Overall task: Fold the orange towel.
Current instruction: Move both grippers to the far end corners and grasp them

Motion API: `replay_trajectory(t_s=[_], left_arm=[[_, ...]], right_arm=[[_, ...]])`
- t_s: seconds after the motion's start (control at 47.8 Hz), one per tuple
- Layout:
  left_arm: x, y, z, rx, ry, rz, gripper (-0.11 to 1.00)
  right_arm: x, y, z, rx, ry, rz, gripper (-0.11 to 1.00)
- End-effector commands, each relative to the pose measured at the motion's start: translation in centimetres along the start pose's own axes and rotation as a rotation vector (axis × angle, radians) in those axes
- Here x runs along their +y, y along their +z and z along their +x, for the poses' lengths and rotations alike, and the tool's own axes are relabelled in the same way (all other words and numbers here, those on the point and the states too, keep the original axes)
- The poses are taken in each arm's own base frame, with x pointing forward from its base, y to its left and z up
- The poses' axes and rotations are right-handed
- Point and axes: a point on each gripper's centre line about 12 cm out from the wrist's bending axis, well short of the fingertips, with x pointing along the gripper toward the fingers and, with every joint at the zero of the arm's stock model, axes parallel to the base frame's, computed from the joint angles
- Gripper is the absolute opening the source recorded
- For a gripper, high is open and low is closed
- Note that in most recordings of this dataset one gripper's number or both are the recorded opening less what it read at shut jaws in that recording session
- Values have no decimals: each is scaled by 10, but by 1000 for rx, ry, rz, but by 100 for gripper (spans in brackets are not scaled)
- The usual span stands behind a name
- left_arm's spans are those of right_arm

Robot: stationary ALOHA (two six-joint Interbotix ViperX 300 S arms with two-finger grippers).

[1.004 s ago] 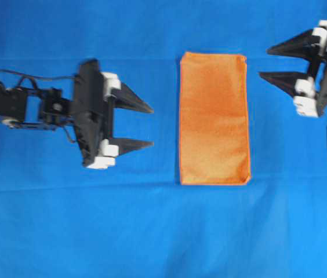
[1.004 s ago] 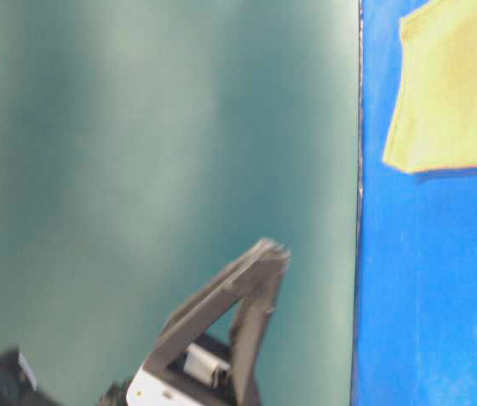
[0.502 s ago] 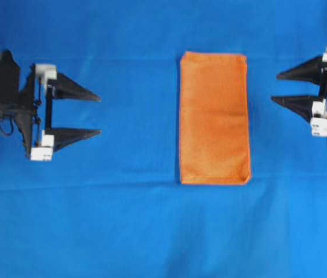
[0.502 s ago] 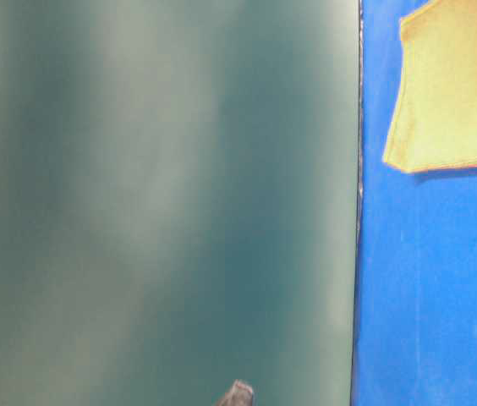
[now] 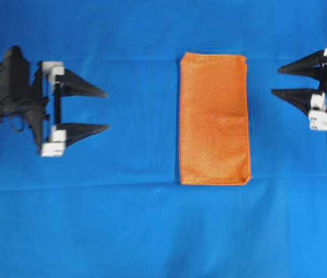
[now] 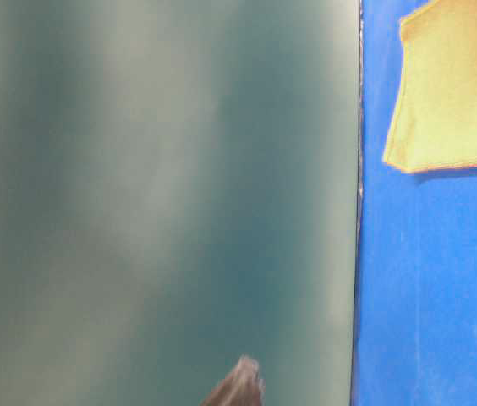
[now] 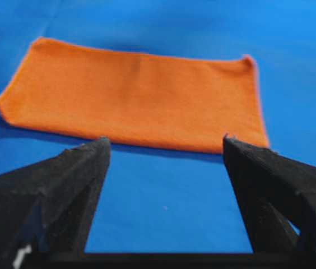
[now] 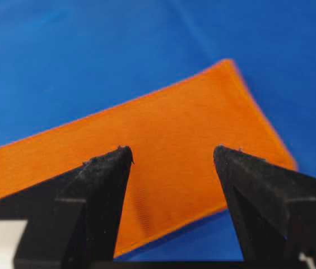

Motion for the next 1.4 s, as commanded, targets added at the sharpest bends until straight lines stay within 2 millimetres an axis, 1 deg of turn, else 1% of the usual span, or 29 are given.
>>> replay_trajectory(t_s=[0.0,0.084,0.167,0.251,0.335,0.502,0.607,0.774,0.941,1.046,1.13,1.172,1.276,1.339,1.381], left_arm=[[12,17,24,-15,38,-11,75],[24,19,46,15,73,-21,76],[41,21,69,37,116,-35,76],[56,21,88,49,148,-46,76],[69,19,105,61,174,-54,76],[97,6,130,93,227,-72,75],[110,-1,144,105,250,-82,76],[134,-22,169,142,285,-96,76],[154,-44,188,178,314,-112,76],[161,-51,194,186,324,-117,75],[165,-53,198,191,328,-119,75],[167,-54,200,196,331,-122,75],[170,-59,204,236,332,-128,75],[170,-64,206,268,331,-132,71],[170,-67,206,288,330,-135,67]], right_arm=[[-12,10,7,3,-62,29,63],[-27,8,15,42,-126,53,64],[-42,2,27,93,-183,77,64],[-55,-4,39,144,-220,94,64],[-64,-8,53,190,-236,104,64],[-76,-14,87,272,-238,93,64],[-85,-24,105,327,-247,107,64],[-89,-37,124,357,-226,123,64],[-94,-51,138,397,-221,138,63],[-97,-57,143,420,-226,148,62],[-97,-58,144,423,-230,152,59],[-97,-58,143,424,-230,152,56],[-97,-59,143,426,-229,152,46],[-96,-58,144,425,-226,150,39],[-94,-60,143,429,-223,149,32]])
